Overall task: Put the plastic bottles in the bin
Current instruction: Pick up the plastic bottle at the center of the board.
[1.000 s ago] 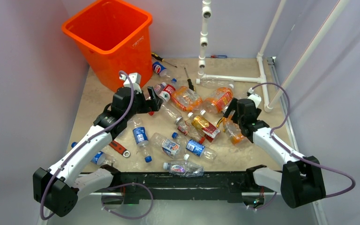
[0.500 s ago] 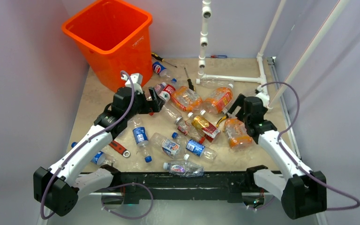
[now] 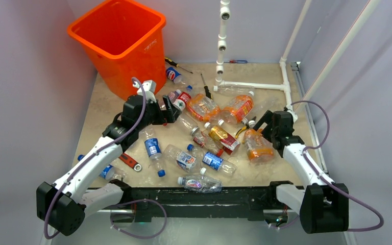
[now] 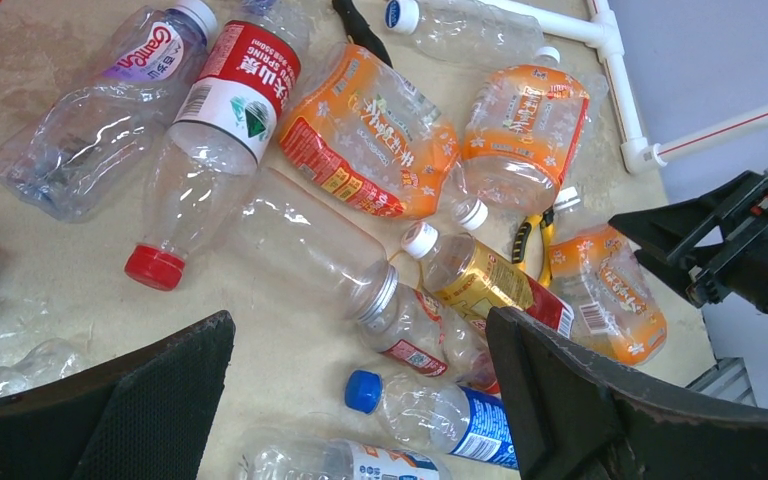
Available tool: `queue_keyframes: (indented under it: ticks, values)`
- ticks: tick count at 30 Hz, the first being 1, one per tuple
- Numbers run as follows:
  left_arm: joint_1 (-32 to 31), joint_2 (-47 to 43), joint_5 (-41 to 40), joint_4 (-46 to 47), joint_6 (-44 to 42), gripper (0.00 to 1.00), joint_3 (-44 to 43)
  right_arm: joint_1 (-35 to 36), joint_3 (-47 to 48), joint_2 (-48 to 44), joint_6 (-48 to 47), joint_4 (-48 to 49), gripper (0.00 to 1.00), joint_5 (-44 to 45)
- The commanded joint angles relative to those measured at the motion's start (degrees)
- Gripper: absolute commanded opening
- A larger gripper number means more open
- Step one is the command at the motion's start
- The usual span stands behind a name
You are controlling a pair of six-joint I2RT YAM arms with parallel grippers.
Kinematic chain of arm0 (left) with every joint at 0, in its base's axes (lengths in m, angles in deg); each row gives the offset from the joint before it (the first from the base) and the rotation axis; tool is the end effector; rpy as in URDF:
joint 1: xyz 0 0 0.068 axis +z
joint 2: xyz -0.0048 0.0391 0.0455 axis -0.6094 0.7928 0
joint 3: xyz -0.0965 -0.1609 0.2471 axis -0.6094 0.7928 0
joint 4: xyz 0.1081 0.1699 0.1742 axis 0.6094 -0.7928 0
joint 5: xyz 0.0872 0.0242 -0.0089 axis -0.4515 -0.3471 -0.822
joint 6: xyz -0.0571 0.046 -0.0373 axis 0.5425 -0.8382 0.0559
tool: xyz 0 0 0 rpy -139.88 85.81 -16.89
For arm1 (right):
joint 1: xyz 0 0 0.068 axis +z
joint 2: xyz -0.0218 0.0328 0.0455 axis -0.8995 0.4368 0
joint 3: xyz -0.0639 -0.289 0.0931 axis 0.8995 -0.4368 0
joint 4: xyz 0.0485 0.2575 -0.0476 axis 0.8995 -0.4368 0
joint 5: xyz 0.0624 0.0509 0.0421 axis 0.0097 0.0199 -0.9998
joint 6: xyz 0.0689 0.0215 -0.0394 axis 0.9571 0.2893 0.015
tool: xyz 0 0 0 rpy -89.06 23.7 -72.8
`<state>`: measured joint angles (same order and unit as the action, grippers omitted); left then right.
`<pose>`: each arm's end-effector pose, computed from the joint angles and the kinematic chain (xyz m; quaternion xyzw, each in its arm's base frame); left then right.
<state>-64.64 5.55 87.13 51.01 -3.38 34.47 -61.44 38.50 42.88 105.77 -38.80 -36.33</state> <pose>0.2302 -0.1217 0.3295 -0.0366 0.8364 -0.2948 0.4606 0.2285 -0.0029 0.2145 0.3170 0.8529 0.0612 0.4103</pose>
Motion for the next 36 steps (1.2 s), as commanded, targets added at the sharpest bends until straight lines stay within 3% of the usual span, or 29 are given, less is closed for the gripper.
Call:
queue_keyframes:
  ticks: [1,9,16,22,30,36]
  values:
    - [-0.15,-1.24,1.53,2.64,1.14,0.97,0.43,0.07,-2.2,0.19,1.27,2.08,0.99,-5.01]
    - [-0.15,-1.01,1.86,2.9,1.46,0.97,0.73,1.02,-3.61,-1.26,2.37,3.26,0.99,-9.47]
    - [-0.15,-0.48,2.22,2.9,1.46,0.97,0.7,1.04,2.71,-2.31,0.04,0.83,0.99,0.47]
    - [-0.15,-0.03,2.24,2.7,1.29,0.97,0.64,1.05,9.93,3.96,-4.92,1.68,0.99,3.82]
    - [-0.15,0.46,2.14,2.67,1.3,0.96,0.63,3.54,11.73,11.05,-11.79,6.75,0.82,1.02]
    - [-0.15,1.31,2.81,2.86,1.45,0.96,0.62,9.53,11.75,15.23,-12.67,7.92,0.82,1.62]
